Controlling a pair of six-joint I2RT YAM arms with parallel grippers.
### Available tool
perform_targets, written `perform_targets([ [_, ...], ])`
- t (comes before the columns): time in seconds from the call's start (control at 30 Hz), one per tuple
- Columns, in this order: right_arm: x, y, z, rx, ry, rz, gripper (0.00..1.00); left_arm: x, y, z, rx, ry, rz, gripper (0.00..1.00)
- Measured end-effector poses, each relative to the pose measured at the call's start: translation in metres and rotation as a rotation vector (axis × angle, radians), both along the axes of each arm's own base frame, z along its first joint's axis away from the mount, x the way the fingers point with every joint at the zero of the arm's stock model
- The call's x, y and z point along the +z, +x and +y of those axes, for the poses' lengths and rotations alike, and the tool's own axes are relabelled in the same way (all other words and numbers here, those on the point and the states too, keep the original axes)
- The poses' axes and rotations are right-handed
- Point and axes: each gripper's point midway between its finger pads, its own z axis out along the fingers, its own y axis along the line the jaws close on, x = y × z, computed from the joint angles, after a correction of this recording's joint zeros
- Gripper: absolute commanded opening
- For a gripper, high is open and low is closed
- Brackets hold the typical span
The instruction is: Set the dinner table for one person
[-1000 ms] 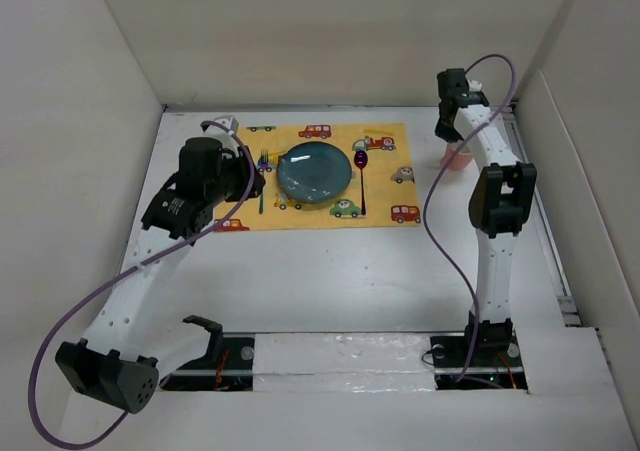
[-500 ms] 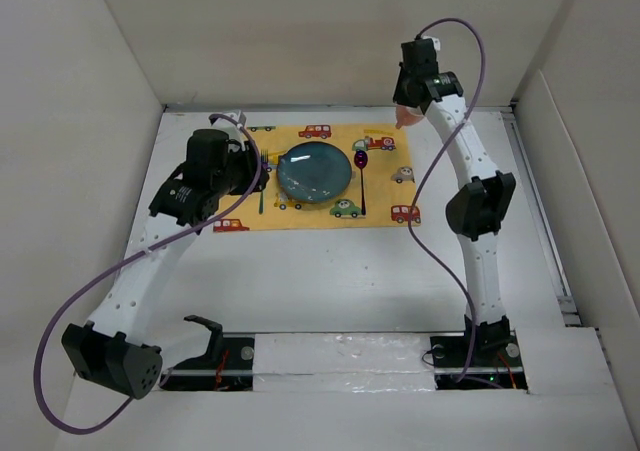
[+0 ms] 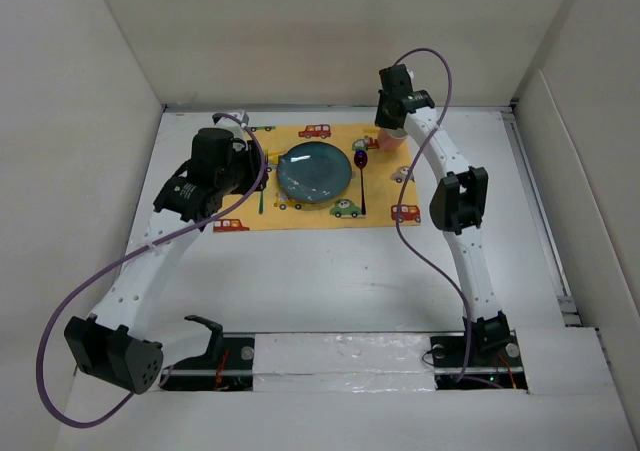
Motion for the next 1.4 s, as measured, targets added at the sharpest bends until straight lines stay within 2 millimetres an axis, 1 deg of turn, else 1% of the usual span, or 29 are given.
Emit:
perform_targets([
  [0.03, 0.0, 0.001, 0.002, 0.004, 0.009, -0.002, 0.0, 0.0, 0.0, 0.0, 0.002, 0.001, -0.001, 0.33],
  [0.1, 0.0, 0.001, 0.003, 0.003, 0.016, -0.003, 0.11, 0.0, 0.001, 0.001, 0.007, 0.004, -0.002, 0.33],
  [0.13, 0.0, 0.001, 0.003, -0.001, 0.021, -0.004, 0.28, 0.0, 0.001, 0.002, 0.01, 0.006, -0.002, 0.33],
  [0.2, 0.001, 0.002, 0.004, -0.008, 0.03, -0.009, 0.45, -0.002, 0.002, 0.003, 0.015, 0.011, 0.001, 0.33],
  [0.23, 0.003, 0.004, 0.005, -0.009, 0.036, -0.019, 0.56, -0.003, 0.003, 0.003, 0.016, 0.013, 0.003, 0.33],
  [0.27, 0.005, 0.007, 0.005, -0.012, 0.042, -0.03, 0.62, -0.003, 0.003, 0.003, 0.017, 0.014, 0.005, 0.33],
  [0.33, 0.008, 0.01, 0.007, -0.011, 0.05, -0.049, 0.71, -0.006, 0.004, 0.002, 0.018, 0.017, 0.013, 0.33],
  [0.43, 0.013, 0.015, 0.009, -0.016, 0.066, -0.074, 0.78, -0.011, 0.006, 0.002, 0.018, 0.022, 0.026, 0.33],
  [0.5, 0.021, 0.016, 0.009, -0.022, 0.08, -0.092, 0.8, -0.014, 0.007, 0.001, 0.019, 0.026, 0.036, 0.33],
  [0.57, 0.036, 0.017, 0.008, -0.025, 0.098, -0.117, 0.81, -0.017, 0.009, 0.001, 0.018, 0.029, 0.045, 0.33],
  [0.63, 0.061, 0.015, 0.005, -0.028, 0.13, -0.153, 0.82, -0.018, 0.011, 0.0, 0.018, 0.03, 0.049, 0.33],
  [0.7, 0.1, 0.008, -0.002, -0.032, 0.164, -0.206, 0.74, -0.013, 0.015, -0.002, 0.018, 0.027, 0.042, 0.34],
  [0.73, 0.123, 0.002, -0.007, -0.032, 0.182, -0.239, 0.66, -0.009, 0.018, -0.003, 0.017, 0.024, 0.034, 0.35],
  [0.8, 0.178, -0.016, -0.019, -0.038, 0.217, -0.322, 0.54, 0.001, 0.023, -0.005, 0.016, 0.011, 0.015, 0.36],
  [0.87, 0.236, -0.042, -0.034, -0.05, 0.244, -0.416, 0.47, 0.015, 0.028, -0.009, 0.014, -0.007, -0.014, 0.37],
  [0.9, 0.264, -0.058, -0.041, -0.055, 0.256, -0.462, 0.46, 0.024, 0.031, -0.011, 0.012, -0.02, -0.032, 0.37],
  [0.93, 0.289, -0.075, -0.048, -0.057, 0.271, -0.51, 0.99, 0.032, 0.033, -0.013, 0.009, -0.033, -0.048, 0.38],
  [0.97, 0.322, -0.119, -0.057, -0.053, 0.295, -0.565, 1.0, 0.041, 0.035, -0.015, 0.005, -0.048, -0.066, 0.38],
  [1.0, 0.323, -0.121, -0.058, -0.054, 0.297, -0.567, 1.0, 0.054, 0.039, -0.018, 0.003, -0.069, -0.096, 0.39],
  [1.03, 0.334, -0.142, -0.056, -0.037, 0.33, -0.608, 1.0, 0.066, 0.041, -0.02, 0.004, -0.092, -0.122, 0.39],
  [1.07, 0.331, -0.16, -0.056, -0.021, 0.352, -0.623, 1.0, 0.072, 0.043, -0.022, 0.007, -0.109, -0.138, 0.4],
  [1.1, 0.301, -0.191, -0.055, -0.006, 0.367, -0.556, 1.0, 0.081, 0.044, -0.023, 0.012, -0.131, -0.158, 0.4],
  [1.13, 0.293, -0.209, -0.055, 0.006, 0.386, -0.559, 1.0, 0.085, 0.043, -0.022, 0.021, -0.142, -0.168, 0.41],
  [1.17, 0.273, -0.222, -0.054, 0.01, 0.4, -0.534, 1.0, 0.089, 0.042, -0.019, 0.04, -0.147, -0.178, 0.43],
  [1.23, 0.231, -0.253, -0.061, -0.01, 0.398, -0.454, 1.0, 0.099, 0.037, -0.009, 0.089, -0.15, -0.202, 0.47],
  [1.27, 0.217, -0.267, -0.066, -0.022, 0.394, -0.429, 1.0, 0.105, 0.033, -0.001, 0.129, -0.147, -0.219, 0.54],
  [1.3, 0.209, -0.28, -0.073, -0.041, 0.388, -0.419, 1.0, 0.113, 0.029, 0.009, 0.174, -0.144, -0.239, 0.56],
  [1.33, 0.209, -0.291, -0.079, -0.057, 0.388, -0.428, 1.0, 0.12, 0.024, 0.02, 0.224, -0.142, -0.26, 0.57],
  [1.4, 0.223, -0.314, -0.094, -0.094, 0.389, -0.488, 1.0, 0.132, 0.011, 0.039, 0.311, -0.144, -0.295, 0.58],
])
